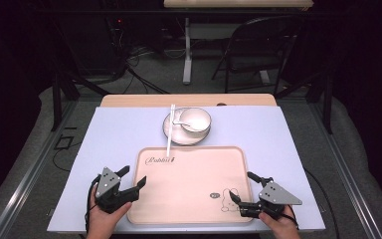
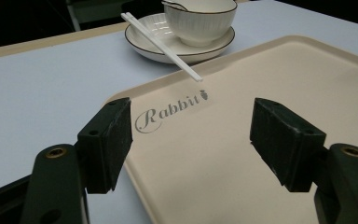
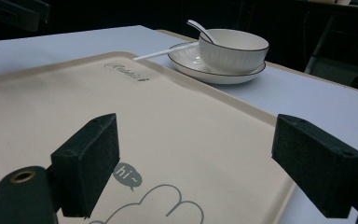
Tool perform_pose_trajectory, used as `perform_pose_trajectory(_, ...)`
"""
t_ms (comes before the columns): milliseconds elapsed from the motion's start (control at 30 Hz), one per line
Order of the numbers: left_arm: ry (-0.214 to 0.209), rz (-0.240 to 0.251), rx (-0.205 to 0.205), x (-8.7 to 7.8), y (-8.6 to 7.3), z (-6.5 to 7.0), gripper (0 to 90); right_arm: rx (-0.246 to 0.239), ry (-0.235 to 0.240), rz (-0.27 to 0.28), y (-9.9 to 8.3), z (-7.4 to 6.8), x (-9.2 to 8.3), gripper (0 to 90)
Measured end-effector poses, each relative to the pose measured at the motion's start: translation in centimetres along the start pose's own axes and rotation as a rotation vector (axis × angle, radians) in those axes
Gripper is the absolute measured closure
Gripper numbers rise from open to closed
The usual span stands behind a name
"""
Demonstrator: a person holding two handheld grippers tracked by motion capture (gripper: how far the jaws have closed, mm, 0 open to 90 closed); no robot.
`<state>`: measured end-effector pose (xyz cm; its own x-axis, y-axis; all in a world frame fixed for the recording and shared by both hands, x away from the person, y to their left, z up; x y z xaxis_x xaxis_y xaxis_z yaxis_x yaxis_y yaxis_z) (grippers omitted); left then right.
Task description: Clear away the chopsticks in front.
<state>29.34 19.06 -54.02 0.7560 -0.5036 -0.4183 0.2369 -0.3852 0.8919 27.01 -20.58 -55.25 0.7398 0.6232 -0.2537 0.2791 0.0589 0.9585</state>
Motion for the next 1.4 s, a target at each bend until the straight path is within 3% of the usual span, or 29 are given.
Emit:
perform_pose_trajectory(267,0.012,-0.042,-0.028,0.3,-0.4,-0.3,28.1,0.010,-0.011,0.003,0.0,0.2,0.0,14.3)
perform_pose_trajectory(433,0.017,-0.073,-0.077,0.3,-0.7,-0.7,26.2,0.025,-0.009,-0.003,-0.1,0.1,0.0,14.3)
perform_pose_trajectory(700,0.007,-0.076,-0.089,0.8,-0.6,-1.1,26.2,0.056,-0.014,0.002,-0.1,0.4,-0.1,14.3)
perform_pose_trajectory(933,0.009,-0.096,-0.098,0.7,-0.6,-1.0,26.2,0.053,-0.018,0.003,-0.2,0.1,0.0,14.3)
perform_pose_trajectory(1067,0.017,-0.100,-0.114,0.8,-0.2,-1.3,26.6,0.035,-0.015,-0.018,-0.5,0.0,0.0,14.3)
perform_pose_trajectory(1167,0.022,-0.132,-0.153,1.0,-0.1,-1.9,27.6,0.047,-0.020,-0.008,-0.4,0.1,-0.1,14.3)
perform_pose_trajectory(1300,0.032,-0.160,-0.167,1.2,0.2,-2.6,30.4,0.050,-0.024,-0.011,-0.5,0.3,0.0,14.3)
perform_pose_trajectory(1400,0.018,-0.168,-0.188,1.6,0.5,-2.9,31.2,0.049,-0.022,-0.012,-0.4,0.2,0.0,14.3)
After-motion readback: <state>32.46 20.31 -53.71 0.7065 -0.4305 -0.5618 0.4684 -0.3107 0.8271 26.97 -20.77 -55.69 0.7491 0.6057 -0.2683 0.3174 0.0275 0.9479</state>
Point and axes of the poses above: each handheld gripper's, and its own axes: x roughly forward along the jaws, y roughly out of its top, z roughly to its right, the point moved 4 cm from there along x, roughly forward along the jaws, and after that the axes turned 12 degrees about x, right-handed, at the moved point
